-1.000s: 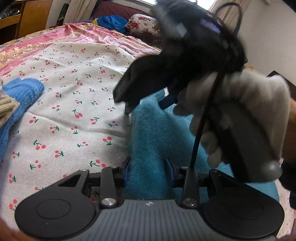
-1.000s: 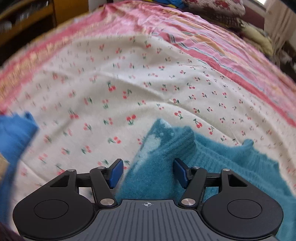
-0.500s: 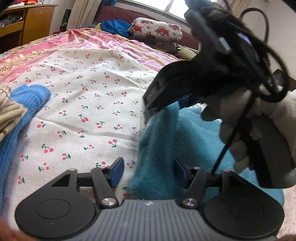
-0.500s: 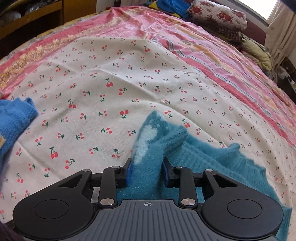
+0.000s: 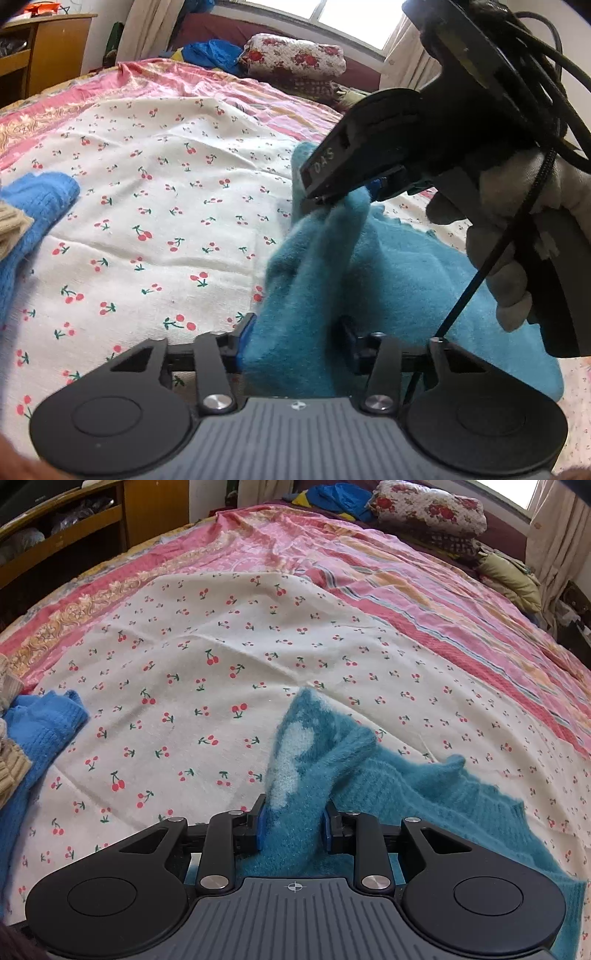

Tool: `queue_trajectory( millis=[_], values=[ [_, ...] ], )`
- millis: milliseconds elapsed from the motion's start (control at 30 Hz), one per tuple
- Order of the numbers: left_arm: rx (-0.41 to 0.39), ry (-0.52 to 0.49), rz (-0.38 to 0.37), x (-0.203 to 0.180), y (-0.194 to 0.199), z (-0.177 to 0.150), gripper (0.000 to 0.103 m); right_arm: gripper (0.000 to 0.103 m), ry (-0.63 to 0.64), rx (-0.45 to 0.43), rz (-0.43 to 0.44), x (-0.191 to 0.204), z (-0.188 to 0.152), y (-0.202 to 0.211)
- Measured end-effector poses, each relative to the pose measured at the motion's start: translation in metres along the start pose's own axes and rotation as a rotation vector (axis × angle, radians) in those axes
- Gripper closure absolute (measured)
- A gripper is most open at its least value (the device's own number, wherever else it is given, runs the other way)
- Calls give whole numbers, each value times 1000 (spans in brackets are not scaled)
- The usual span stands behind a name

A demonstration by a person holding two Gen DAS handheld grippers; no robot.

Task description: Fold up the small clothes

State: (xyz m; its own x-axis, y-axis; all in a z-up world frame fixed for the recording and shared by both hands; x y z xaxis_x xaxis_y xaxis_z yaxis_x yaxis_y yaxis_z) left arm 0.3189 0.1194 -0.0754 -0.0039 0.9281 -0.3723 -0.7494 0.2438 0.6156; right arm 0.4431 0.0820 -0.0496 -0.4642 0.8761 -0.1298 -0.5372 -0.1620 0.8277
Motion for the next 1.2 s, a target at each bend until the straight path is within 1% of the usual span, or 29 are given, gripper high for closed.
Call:
queue_trajectory(
  millis=[100, 200, 600, 967, 1200],
  values=[
    [-13, 18, -12, 2, 2, 3, 64, 78, -12, 0, 1, -4, -1, 3],
    [-15, 20, -11, 0, 4, 4, 66, 79, -8, 0, -4, -4, 0, 3],
    [-5, 46, -21, 0, 7, 0, 68, 79, 26, 11, -27, 8, 2, -8],
    [-29, -12, 7, -9, 13, 1, 69, 79, 15, -12, -21, -1, 1, 6],
    [-32, -13, 7, -10, 14, 2, 70, 79, 18, -17, -24, -1, 1, 8]
  ],
)
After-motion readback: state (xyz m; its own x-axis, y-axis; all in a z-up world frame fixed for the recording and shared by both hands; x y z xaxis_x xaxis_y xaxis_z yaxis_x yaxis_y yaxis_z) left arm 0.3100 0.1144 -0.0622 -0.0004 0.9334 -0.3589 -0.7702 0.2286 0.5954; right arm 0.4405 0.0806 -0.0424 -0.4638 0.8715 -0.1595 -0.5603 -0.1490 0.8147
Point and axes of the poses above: each gripper's, at about its wrist camera, not at the fingertips, and y roughly against the way its jaws point, x to its left, z to its top, the point moved 10 cm from there along -y, roughly the way its jaws point, and after that the axes turned 1 degree about -y, right-handed, at the moved point
